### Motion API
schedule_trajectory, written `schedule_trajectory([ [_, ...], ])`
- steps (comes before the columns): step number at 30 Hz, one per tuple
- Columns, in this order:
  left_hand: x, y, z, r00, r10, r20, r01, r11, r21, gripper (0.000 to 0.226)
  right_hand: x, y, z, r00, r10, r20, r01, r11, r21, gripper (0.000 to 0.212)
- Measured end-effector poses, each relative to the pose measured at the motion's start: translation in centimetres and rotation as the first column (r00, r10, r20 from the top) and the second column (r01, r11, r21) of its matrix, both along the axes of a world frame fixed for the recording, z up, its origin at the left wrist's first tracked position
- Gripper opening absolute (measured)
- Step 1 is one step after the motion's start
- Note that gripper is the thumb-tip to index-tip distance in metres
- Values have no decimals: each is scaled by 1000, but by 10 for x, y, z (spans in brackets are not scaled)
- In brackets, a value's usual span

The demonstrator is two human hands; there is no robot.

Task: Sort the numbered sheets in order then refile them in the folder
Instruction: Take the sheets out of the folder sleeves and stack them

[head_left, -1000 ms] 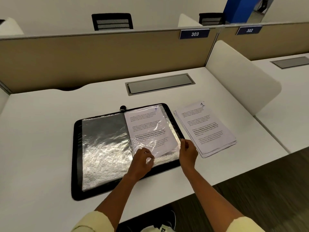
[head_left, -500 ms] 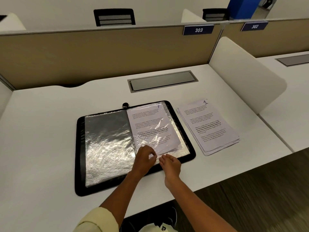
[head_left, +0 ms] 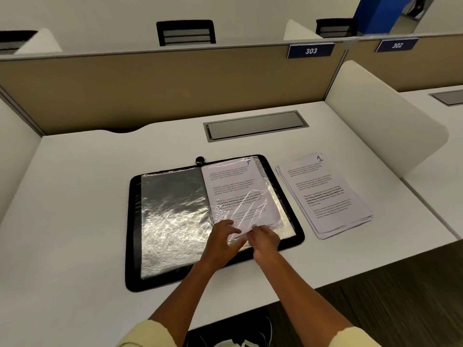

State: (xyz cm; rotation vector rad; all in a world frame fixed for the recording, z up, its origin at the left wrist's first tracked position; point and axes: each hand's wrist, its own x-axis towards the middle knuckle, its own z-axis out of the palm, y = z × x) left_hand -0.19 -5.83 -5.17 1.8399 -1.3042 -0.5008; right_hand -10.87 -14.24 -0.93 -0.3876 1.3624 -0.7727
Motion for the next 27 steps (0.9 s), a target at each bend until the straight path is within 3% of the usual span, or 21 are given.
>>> schedule_trajectory([
  [4,11,16,-7,999,2,39,-2,1000,4,44,-2,-3,3,997,54,55,-56,998,34,6],
  [11,28,37,-29,973,-94,210,81,994,68,54,-12,7,-5,997,30,-66,-30,999,11,10],
  [23,28,39,-43,972,-119,203,110,992,55,52,-63,64,-18,943,-92,-321,84,996,-38,8],
  [27,29,38,-45,969,-136,208,127,990,58,49,-70,78,-20,939,-115,-323,107,993,-44,11],
])
